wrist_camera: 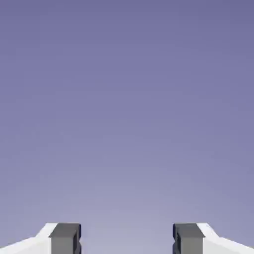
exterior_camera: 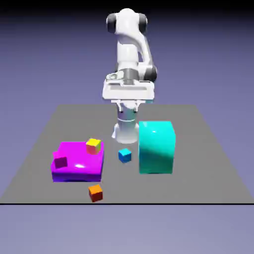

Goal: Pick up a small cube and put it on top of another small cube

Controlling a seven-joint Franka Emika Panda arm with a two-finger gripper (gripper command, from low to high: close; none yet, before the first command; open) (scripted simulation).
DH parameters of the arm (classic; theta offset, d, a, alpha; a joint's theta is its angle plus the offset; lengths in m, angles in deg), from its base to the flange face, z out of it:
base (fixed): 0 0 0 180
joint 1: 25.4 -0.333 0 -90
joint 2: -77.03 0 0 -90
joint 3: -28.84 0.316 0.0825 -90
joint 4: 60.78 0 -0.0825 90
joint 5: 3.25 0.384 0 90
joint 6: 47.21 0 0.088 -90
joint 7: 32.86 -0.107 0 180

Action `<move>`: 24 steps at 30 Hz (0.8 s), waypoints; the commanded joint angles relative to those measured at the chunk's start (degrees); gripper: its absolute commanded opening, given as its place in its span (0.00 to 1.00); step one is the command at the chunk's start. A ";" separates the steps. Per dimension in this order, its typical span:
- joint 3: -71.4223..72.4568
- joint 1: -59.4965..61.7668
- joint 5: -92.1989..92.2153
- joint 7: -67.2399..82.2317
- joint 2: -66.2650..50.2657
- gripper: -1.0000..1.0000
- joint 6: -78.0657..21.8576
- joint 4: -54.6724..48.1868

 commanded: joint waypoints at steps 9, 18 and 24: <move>-6.93 -2.33 11.92 22.43 -18.34 0.50 -5.46 -9.06; -13.87 -4.65 23.84 44.86 -36.69 0.50 -10.92 -18.13; -18.49 -6.21 31.79 59.81 -48.91 0.50 -14.56 -24.17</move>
